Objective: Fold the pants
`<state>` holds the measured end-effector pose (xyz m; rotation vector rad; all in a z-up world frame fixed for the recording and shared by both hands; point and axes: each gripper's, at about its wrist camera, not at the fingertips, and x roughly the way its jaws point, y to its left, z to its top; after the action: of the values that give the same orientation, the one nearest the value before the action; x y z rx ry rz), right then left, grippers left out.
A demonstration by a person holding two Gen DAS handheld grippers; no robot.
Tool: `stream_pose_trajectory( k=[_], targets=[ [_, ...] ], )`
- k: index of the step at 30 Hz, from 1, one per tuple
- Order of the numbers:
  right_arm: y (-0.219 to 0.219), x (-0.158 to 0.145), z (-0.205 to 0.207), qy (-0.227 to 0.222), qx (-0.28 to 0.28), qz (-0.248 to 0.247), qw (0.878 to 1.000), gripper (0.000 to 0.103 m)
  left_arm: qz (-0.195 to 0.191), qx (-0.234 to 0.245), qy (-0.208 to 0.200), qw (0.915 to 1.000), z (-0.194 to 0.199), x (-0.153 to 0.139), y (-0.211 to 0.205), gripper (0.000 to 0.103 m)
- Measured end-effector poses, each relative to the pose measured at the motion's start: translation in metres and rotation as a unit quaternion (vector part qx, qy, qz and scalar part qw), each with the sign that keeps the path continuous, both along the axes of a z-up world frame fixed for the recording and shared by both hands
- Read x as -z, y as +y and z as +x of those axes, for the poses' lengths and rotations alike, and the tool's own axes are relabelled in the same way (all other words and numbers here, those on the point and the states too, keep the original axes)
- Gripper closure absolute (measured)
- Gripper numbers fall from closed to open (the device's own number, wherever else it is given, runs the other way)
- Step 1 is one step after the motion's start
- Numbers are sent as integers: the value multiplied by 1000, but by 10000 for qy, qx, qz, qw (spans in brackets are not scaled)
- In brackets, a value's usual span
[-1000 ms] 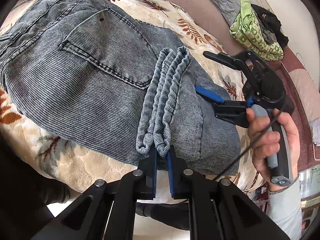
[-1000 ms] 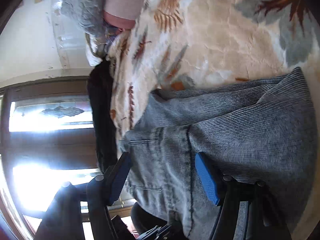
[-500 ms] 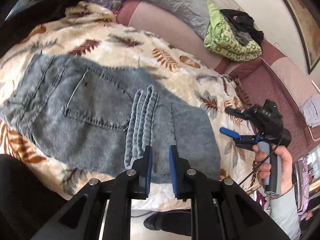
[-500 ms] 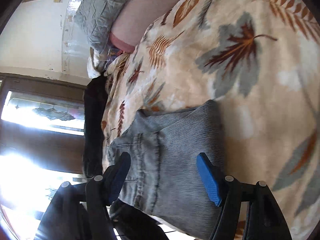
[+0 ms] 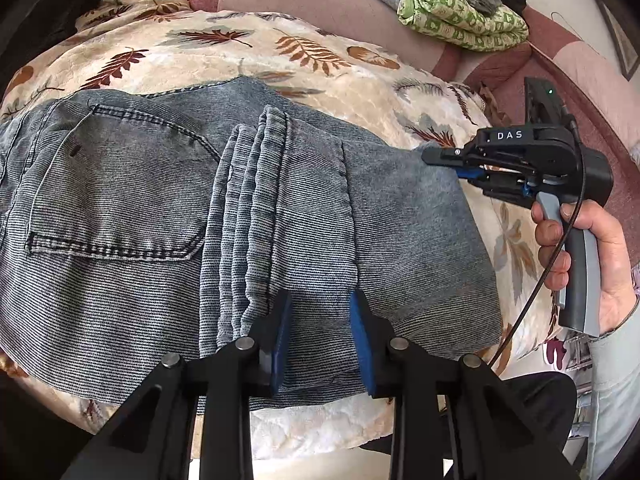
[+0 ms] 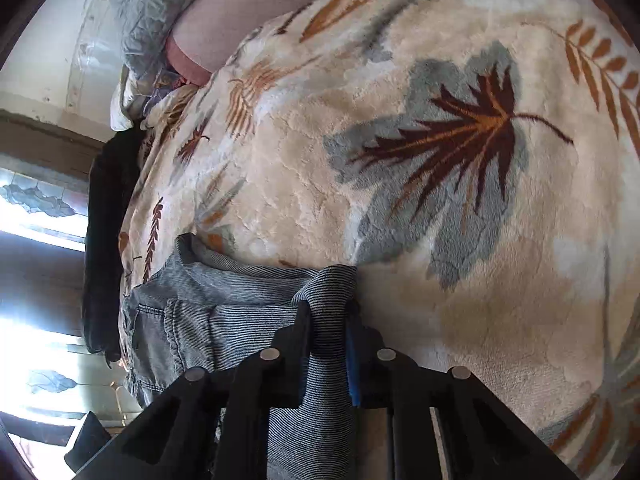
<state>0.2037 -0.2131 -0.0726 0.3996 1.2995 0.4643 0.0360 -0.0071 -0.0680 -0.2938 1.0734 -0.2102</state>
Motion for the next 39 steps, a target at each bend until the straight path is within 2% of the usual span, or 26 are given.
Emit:
stream_pose_trajectory(
  k=[2, 4, 7, 8, 9, 10, 13, 18, 21, 22, 23, 24, 27, 29, 30, 32, 34, 35, 37, 39],
  targets=[
    [9, -6, -3, -307, -89, -356, 9989, 90, 27, 9, 6, 10000, 1, 1, -1, 73],
    [13, 9, -1, -258, -108, -700, 9972, 90, 50, 1, -2, 10000, 1, 1, -3, 73],
    [-5, 12, -7, -221, 174, -247, 9993, 80, 72, 10, -16, 10000, 3, 0, -3, 73],
    [-15, 8, -10, -147, 313, -121, 9993, 74, 65, 10, -23, 10000, 4, 0, -3, 73],
    [-25, 0, -16, -180, 445, -60, 9988, 62, 78, 17, -39, 10000, 4, 0, -3, 73],
    [-32, -10, -25, -270, 549, 57, 9981, 54, 93, 22, -56, 9999, 3, 0, -4, 73],
    [-52, -26, -58, -114, 661, 513, 9964, 44, 100, 15, -107, 9999, 1, -1, -4, 71],
    [-58, -9, -121, 520, 638, 884, 9927, 44, -24, -5, -114, 9999, 0, -1, -1, 68],
    [-46, 9, -142, 778, 591, 992, 9903, 44, -55, 5, -110, 9999, 0, -1, -1, 68],
    [-41, 14, -145, 810, 570, 983, 9902, 48, -53, 7, -101, 9999, 0, -2, 0, 68],
    [-37, 15, -147, 750, 567, 906, 9914, 58, -59, 13, -92, 9999, 0, -2, 0, 68],
    [-34, 12, -149, 694, 515, 817, 9929, 87, -79, 13, -78, 9999, 0, -2, 0, 68],
    [-25, -12, -162, 174, 332, 316, 9988, 88, -147, 45, -46, 9999, 1, -2, 1, 68],
    [-11, -4, -163, 155, 88, -283, 9994, 88, -128, 50, -20, 9999, 1, -2, 0, 68],
    [-8, 8, -162, 275, 43, -364, 9989, 87, -98, 53, -1, 9999, 2, -3, -1, 67],
    [-18, 9, -161, 283, 281, -78, 9992, 83, -20, 149, 34, 9999, 2, -7, -5, 63],
    [-28, 4, -162, 334, 379, 96, 9987, 65, 32, 119, -52, 9999, -2, -15, -4, 61],
    [-33, -1, -164, 284, 425, 26, 9987, 62, 78, 109, -168, 9998, -5, -21, -4, 57],
    [-47, -16, -166, 96, 609, -146, 9980, 61, 208, 150, -447, 9987, -13, -29, -4, 50],
    [-60, -33, -168, -108, 798, 191, 9966, 61, 455, 240, -462, 9976, -14, -24, -7, 43]
  ],
)
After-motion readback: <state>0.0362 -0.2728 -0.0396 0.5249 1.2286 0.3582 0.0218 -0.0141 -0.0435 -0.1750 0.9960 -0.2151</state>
